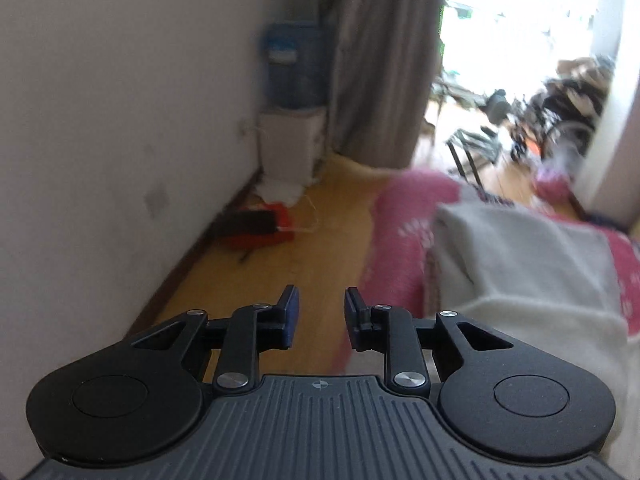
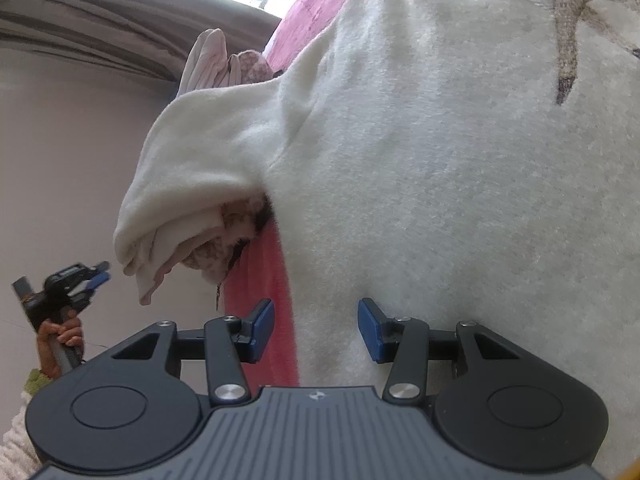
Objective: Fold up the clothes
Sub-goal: 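Release the sleeve and move both grippers back over the sweater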
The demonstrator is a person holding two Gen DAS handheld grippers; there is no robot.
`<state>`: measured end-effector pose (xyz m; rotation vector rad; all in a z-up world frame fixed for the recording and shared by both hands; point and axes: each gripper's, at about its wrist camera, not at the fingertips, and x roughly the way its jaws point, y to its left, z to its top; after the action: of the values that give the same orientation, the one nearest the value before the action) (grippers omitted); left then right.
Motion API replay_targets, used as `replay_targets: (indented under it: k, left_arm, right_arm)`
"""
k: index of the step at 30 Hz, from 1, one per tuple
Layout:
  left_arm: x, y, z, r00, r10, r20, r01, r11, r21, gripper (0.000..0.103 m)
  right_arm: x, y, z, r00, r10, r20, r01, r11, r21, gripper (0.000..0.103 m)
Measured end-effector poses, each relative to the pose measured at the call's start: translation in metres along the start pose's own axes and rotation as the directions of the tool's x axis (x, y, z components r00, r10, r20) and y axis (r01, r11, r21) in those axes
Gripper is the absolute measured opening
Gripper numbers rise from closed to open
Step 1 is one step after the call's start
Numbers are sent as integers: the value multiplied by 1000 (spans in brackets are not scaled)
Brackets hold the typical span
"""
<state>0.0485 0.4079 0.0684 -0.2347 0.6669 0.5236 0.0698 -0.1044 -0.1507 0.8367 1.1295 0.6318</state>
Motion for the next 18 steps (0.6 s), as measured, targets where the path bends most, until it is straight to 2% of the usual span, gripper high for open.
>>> replay_targets:
  k: [2,4,6,8,10,12,13,16,18]
  left_arm:
    - [-25,-15,2,997,-52,59,51,999,18,25]
    - [-52,-41,-3,984,-135,116,127,989,74,28]
    - [-77,-77,-12,958,-247,144,225,963,151,30]
    - [-95,-120,-26,924,-355,141,317,919,236,32]
    - [-103,-163,-47,886,-451,105,402,862,309,34]
    - [-110,-206,-69,839,-541,63,482,791,377,34]
    - [-108,-227,-81,821,-570,30,514,761,397,34]
    - [-75,-287,-118,801,-590,-96,573,713,404,34]
    - [-47,-318,-143,805,-575,-147,579,707,406,34]
  right_arm:
    - [-1,3,0,1000,-7,9,7,1000,-9,49]
    - [-4,7,1,999,-19,32,20,999,-30,49]
    - [-10,12,2,997,-36,64,40,998,-57,51]
    - [-19,15,4,993,-53,105,61,995,-78,50]
    - [-31,16,7,987,-66,145,80,992,-96,48]
    - [-45,16,10,979,-90,180,112,987,-112,44]
    - [-53,14,12,975,-106,196,131,984,-119,43]
    - [-80,8,18,955,-165,246,204,969,-142,38]
    - [-105,-1,22,933,-212,290,262,954,-147,34]
